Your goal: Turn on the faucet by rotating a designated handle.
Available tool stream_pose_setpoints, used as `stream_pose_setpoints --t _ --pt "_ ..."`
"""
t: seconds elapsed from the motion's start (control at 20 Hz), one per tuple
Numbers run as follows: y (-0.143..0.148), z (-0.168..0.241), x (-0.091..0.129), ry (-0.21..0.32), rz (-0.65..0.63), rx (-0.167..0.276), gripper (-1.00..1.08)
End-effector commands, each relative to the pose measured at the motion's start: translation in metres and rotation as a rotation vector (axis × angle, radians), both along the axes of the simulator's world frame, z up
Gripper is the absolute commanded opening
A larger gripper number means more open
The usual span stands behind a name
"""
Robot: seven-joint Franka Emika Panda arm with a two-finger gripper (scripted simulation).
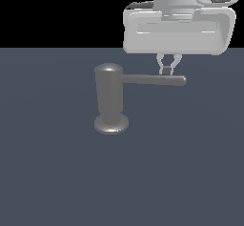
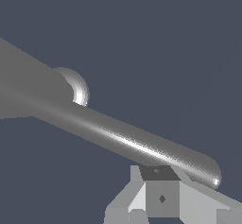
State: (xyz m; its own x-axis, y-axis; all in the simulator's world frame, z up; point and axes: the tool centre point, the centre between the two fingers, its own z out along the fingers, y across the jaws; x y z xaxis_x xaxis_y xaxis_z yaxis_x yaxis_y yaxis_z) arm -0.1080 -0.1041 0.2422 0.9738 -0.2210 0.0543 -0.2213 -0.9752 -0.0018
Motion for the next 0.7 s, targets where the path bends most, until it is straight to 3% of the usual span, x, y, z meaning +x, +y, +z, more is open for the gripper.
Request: stream_pose_setpoints --t 0.0,0.5,0.55,0.6,0.65 --pt "-0.014 -0.017 -0.004 0.038 -0.018 0.009 -1.0" --pt "-0.046 -0.023 0.016 0.052 -0.023 0.011 -1.0" --pt "-0.046 -0.023 0.017 0.052 -0.023 0.011 -1.0" --pt "-0.021 0.0 0.032 0.003 0.026 -0.001 -1.0" --pt "-0.022 0.0 0.035 0.004 0.025 0.0 -1.0"
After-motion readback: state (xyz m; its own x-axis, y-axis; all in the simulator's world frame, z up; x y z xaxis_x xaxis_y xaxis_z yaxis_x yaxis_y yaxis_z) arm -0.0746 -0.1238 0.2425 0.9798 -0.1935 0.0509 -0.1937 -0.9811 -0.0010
